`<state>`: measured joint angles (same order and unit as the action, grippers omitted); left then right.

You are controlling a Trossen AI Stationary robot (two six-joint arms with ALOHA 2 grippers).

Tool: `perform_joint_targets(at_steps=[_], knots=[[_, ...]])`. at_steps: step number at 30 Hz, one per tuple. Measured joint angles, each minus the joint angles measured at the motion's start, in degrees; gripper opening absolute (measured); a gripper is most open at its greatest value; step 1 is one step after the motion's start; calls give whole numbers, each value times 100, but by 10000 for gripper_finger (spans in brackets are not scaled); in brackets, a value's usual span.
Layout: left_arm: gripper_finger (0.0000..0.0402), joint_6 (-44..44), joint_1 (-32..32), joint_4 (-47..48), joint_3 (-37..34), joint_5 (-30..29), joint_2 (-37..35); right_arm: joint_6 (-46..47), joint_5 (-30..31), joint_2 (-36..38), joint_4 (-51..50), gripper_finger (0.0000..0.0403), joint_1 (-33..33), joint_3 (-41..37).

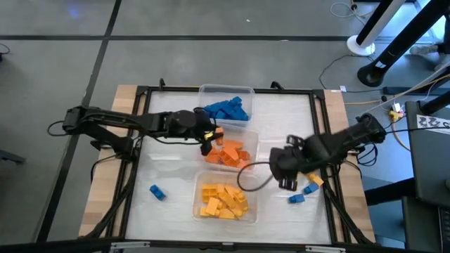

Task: Sort blocks
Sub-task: Put the orange game piece into the middle transparent bin

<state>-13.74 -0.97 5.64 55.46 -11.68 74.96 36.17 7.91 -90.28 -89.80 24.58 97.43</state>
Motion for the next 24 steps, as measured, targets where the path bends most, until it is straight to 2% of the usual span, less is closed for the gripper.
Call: perform_joint_targets(at_steps=[4, 11, 16, 24], knots=[[141, 66, -89, -44, -2, 4, 215, 1164, -348, 3, -10, 200, 633, -483], [198, 367, -127, -123, -2, 7, 336, 1316, -737, 3, 1122, 200, 1638, -1382], [207, 496, -124, -267, -2, 8, 329, 1571, -816, 7, 1991, 200, 1991, -2138], [205, 473, -122, -292, -2, 8, 329, 1589, -1208, 4, 2547, 200, 2094, -3015]])
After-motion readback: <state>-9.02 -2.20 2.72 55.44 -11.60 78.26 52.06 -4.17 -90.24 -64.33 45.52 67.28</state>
